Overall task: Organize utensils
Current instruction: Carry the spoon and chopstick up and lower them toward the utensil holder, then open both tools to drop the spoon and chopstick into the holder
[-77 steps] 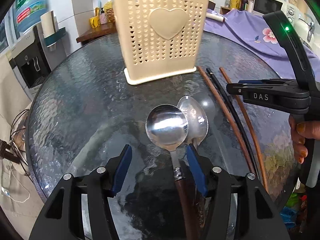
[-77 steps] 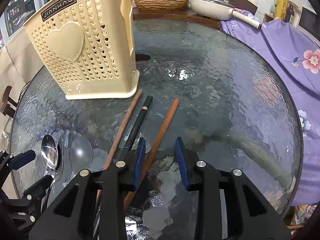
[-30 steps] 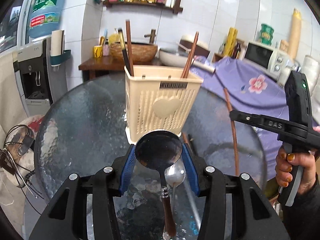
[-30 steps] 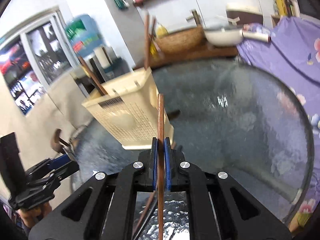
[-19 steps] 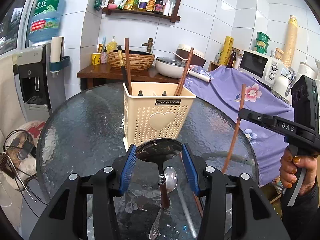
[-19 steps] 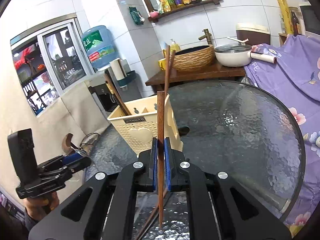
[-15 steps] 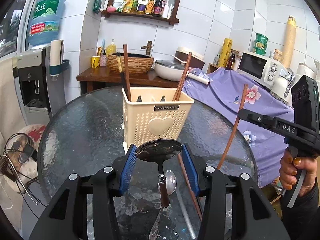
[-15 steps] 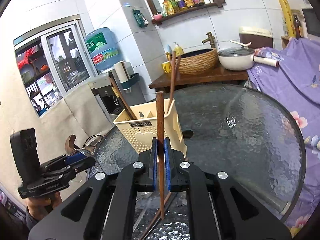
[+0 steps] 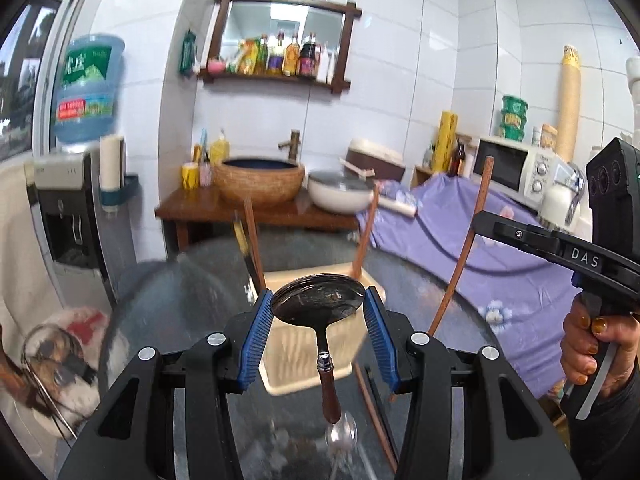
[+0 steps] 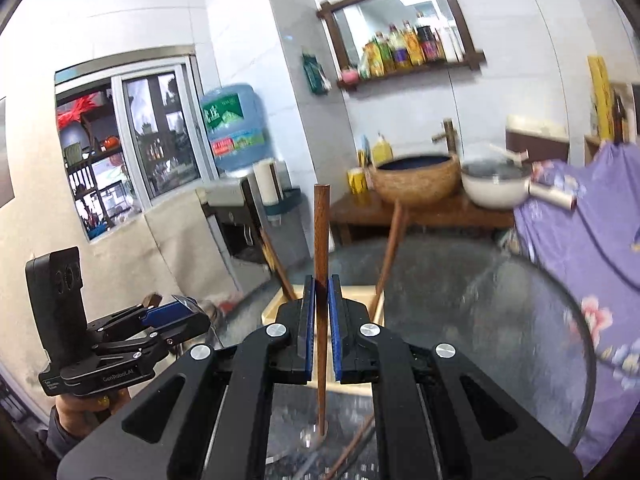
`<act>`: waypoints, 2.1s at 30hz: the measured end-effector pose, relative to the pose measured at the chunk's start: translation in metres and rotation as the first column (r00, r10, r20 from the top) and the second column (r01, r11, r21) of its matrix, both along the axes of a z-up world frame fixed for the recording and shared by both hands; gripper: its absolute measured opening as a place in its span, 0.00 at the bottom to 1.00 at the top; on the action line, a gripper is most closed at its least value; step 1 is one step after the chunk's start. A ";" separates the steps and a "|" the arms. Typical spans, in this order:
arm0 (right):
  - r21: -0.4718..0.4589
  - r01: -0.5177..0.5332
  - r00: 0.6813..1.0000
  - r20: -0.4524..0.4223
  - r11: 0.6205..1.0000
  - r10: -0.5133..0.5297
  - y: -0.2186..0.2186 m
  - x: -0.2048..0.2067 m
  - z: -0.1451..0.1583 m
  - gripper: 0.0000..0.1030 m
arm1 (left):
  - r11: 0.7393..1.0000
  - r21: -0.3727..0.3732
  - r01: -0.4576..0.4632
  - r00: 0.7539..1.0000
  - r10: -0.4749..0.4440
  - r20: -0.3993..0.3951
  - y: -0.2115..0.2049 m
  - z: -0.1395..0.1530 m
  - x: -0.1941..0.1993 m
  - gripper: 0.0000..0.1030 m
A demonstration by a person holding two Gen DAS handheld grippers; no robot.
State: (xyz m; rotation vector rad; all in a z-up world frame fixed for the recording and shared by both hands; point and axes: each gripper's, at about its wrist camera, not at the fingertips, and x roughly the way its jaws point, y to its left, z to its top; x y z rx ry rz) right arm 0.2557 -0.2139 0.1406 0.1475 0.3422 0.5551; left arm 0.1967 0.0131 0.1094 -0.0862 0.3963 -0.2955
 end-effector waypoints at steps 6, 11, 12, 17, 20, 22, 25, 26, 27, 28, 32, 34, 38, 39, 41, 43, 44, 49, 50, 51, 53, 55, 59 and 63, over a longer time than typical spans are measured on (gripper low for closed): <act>0.023 0.048 0.996 0.080 0.999 -0.050 0.012 0.026 0.044 0.07 | 1.000 -0.030 -0.004 0.998 0.005 0.057 -0.001 0.043 0.026 0.44; 0.046 0.093 0.989 0.112 0.995 -0.098 0.019 0.048 0.069 0.07 | 0.999 -0.037 -0.038 0.995 0.041 0.087 -0.001 0.061 0.048 0.44; 0.045 0.108 0.987 0.115 0.993 -0.112 0.021 0.054 0.070 0.07 | 0.998 -0.034 -0.054 0.994 0.057 0.096 -0.001 0.063 0.053 0.44; 0.029 0.135 0.989 0.063 0.990 -0.137 0.028 0.075 0.046 0.07 | 0.994 0.006 -0.113 0.989 0.112 0.094 -0.006 0.048 0.076 0.44; 0.019 0.154 0.988 0.024 0.988 -0.154 0.031 0.086 0.017 0.07 | 0.991 0.034 -0.128 0.990 0.126 0.057 -0.012 0.024 0.085 0.44; 0.006 0.160 0.987 0.012 0.987 -0.160 0.033 0.089 0.003 0.07 | 0.992 0.033 -0.119 0.993 0.118 0.027 -0.012 0.010 0.089 0.44; 0.001 0.162 0.986 -0.040 0.987 -0.162 0.035 0.098 -0.019 0.07 | 0.992 0.038 -0.119 0.993 0.119 -0.009 -0.014 -0.010 0.093 0.44; 0.003 0.161 0.985 -0.056 0.987 -0.160 0.034 0.100 -0.025 0.07 | 0.992 0.043 -0.117 0.993 0.118 -0.018 -0.016 -0.016 0.093 0.44; 0.000 0.163 0.985 -0.066 0.987 -0.162 0.035 0.101 -0.031 0.07 | 0.992 0.047 -0.115 0.993 0.116 -0.024 -0.016 -0.020 0.093 0.44; -0.006 0.161 0.984 -0.076 0.987 -0.161 0.035 0.102 -0.036 0.07 | 0.992 0.050 -0.113 0.993 0.115 -0.032 -0.016 -0.025 0.094 0.44; -0.008 0.154 0.980 -0.124 0.988 -0.154 0.035 0.106 -0.055 0.07 | 0.993 0.051 -0.106 0.991 0.110 -0.081 -0.017 -0.046 0.096 0.44; -0.002 0.150 0.977 -0.151 0.989 -0.149 0.035 0.108 -0.063 0.07 | 0.993 0.053 -0.103 0.989 0.108 -0.100 -0.017 -0.053 0.098 0.44; -0.013 0.142 0.975 -0.173 0.990 -0.142 0.036 0.110 -0.075 0.07 | 0.993 0.056 -0.103 0.986 0.110 -0.126 -0.015 -0.065 0.101 0.44; -0.015 0.145 0.974 -0.174 0.989 -0.145 0.035 0.109 -0.077 0.07 | 0.992 0.063 -0.106 0.987 0.113 -0.117 -0.017 -0.065 0.100 0.44; -0.015 0.147 0.972 -0.181 0.989 -0.148 0.035 0.109 -0.080 0.07 | 0.990 0.088 -0.111 0.987 0.120 -0.106 -0.019 -0.066 0.099 0.44; -0.014 0.144 0.973 -0.182 0.989 -0.144 0.034 0.109 -0.082 0.07 | 0.990 0.094 -0.108 0.988 0.118 -0.104 -0.020 -0.066 0.099 0.44; -0.012 0.143 0.974 -0.177 0.990 -0.143 0.033 0.108 -0.082 0.07 | 0.990 0.093 -0.103 0.988 0.113 -0.103 -0.020 -0.066 0.099 0.44; -0.006 0.156 0.980 -0.123 0.988 -0.156 0.027 0.091 -0.080 0.55 | 0.989 0.071 -0.126 0.990 0.130 -0.050 -0.018 -0.059 0.082 0.72; 0.015 0.173 0.980 -0.106 0.985 -0.170 0.021 0.085 -0.080 0.72 | 0.989 0.067 -0.131 0.991 0.133 -0.024 -0.017 -0.055 0.073 0.78; 0.028 0.181 0.979 -0.097 0.983 -0.177 0.017 0.080 -0.079 0.72 | 0.989 0.065 -0.133 0.991 0.134 -0.009 -0.017 -0.053 0.067 0.82; 0.026 0.201 0.973 -0.118 0.979 -0.197 0.009 0.074 -0.082 0.73 | 0.988 0.076 -0.134 0.991 0.133 0.020 -0.017 -0.052 0.052 0.86; 0.020 0.228 0.961 -0.165 0.973 -0.222 0.001 0.071 -0.088 0.75 | 0.985 0.100 -0.139 0.990 0.137 0.033 -0.018 -0.054 0.042 0.89; -0.020 0.249 0.939 -0.238 0.968 -0.247 -0.009 0.065 -0.109 0.77 | 0.976 0.145 -0.161 0.987 0.159 0.024 -0.012 -0.067 0.026 0.90; -0.102 0.235 0.916 -0.309 0.967 -0.255 -0.010 0.055 -0.145 0.77 | 0.977 0.167 -0.133 0.986 0.148 -0.080 -0.005 -0.095 0.017 0.90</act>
